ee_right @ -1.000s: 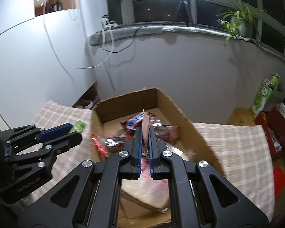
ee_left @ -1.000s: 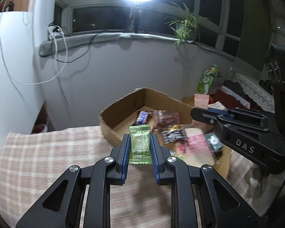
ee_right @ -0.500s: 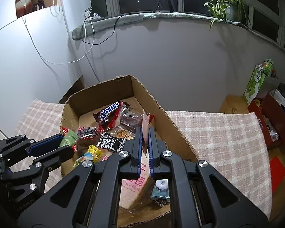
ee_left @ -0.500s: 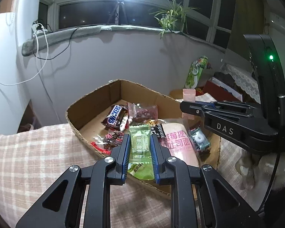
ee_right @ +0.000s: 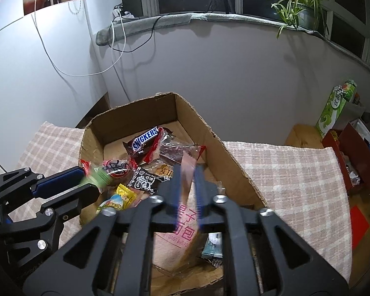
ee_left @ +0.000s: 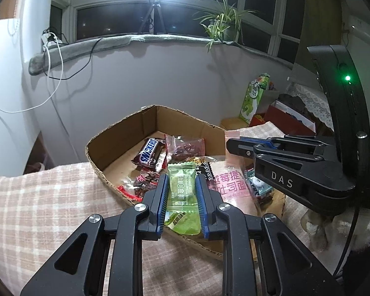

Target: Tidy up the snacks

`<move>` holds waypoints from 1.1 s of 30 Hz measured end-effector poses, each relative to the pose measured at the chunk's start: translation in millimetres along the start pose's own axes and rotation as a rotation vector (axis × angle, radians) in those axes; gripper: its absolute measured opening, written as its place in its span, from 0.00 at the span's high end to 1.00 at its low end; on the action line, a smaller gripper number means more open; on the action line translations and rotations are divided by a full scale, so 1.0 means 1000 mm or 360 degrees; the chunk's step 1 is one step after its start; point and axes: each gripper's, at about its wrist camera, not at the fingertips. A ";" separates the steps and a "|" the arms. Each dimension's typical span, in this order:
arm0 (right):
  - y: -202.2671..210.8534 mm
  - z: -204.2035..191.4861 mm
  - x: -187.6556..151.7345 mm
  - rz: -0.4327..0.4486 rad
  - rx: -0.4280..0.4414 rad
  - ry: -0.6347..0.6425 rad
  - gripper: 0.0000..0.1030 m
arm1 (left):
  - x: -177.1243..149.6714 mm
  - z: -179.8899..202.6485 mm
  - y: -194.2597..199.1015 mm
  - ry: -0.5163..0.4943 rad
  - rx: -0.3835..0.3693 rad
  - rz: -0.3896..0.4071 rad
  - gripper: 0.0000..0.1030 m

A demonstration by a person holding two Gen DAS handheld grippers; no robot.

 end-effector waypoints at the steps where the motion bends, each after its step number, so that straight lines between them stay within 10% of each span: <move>1: 0.001 0.001 0.000 0.0011 -0.0011 -0.0004 0.49 | 0.000 0.000 -0.001 0.0000 0.0003 -0.0004 0.77; 10: 0.005 0.003 0.003 0.0051 -0.0048 -0.0022 0.25 | 0.001 -0.001 0.001 0.0009 0.0021 0.0012 0.48; 33: 0.024 0.004 0.002 0.0106 -0.0038 -0.0064 0.18 | -0.002 -0.017 0.022 0.0061 0.0049 0.0045 0.45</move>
Point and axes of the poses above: each gripper's, at about its wrist camera, not at the fingertips, and y roughly against the way its jaws point, z to its right, x to its top, and after that the axes turned 15 degrees about -x, right-handed
